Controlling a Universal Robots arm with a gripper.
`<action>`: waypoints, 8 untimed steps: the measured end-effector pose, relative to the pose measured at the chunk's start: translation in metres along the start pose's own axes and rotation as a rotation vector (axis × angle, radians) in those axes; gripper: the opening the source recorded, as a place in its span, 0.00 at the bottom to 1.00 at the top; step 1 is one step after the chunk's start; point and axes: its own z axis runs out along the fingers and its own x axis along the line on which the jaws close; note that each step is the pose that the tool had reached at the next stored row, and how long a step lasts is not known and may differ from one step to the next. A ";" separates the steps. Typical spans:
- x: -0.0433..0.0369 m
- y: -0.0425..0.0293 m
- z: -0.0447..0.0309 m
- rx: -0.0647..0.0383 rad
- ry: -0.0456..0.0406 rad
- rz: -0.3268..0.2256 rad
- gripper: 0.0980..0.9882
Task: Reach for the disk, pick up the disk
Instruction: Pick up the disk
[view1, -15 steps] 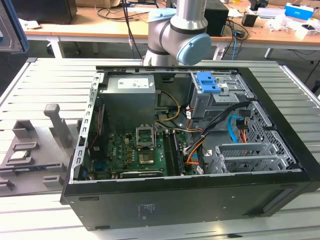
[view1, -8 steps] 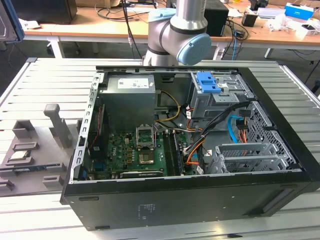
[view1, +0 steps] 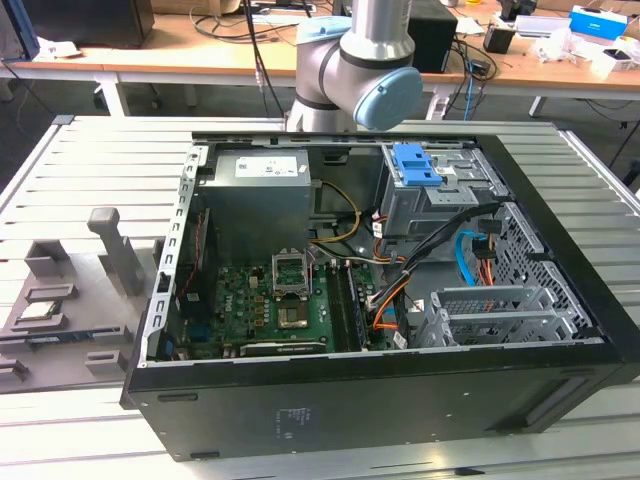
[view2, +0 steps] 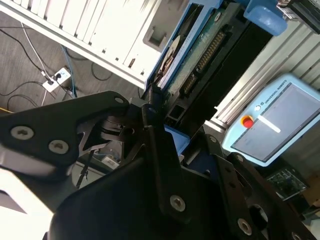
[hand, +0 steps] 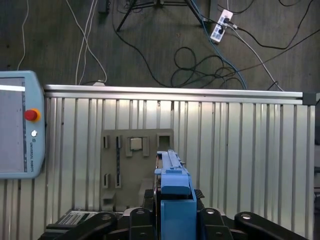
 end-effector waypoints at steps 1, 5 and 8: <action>0.0000 0.0000 -0.0022 0.000 -0.0001 0.000 0.30; 0.0003 0.0004 -0.0158 0.000 -0.0001 0.000 0.30; 0.0004 0.0005 -0.0198 0.000 0.0000 0.000 0.30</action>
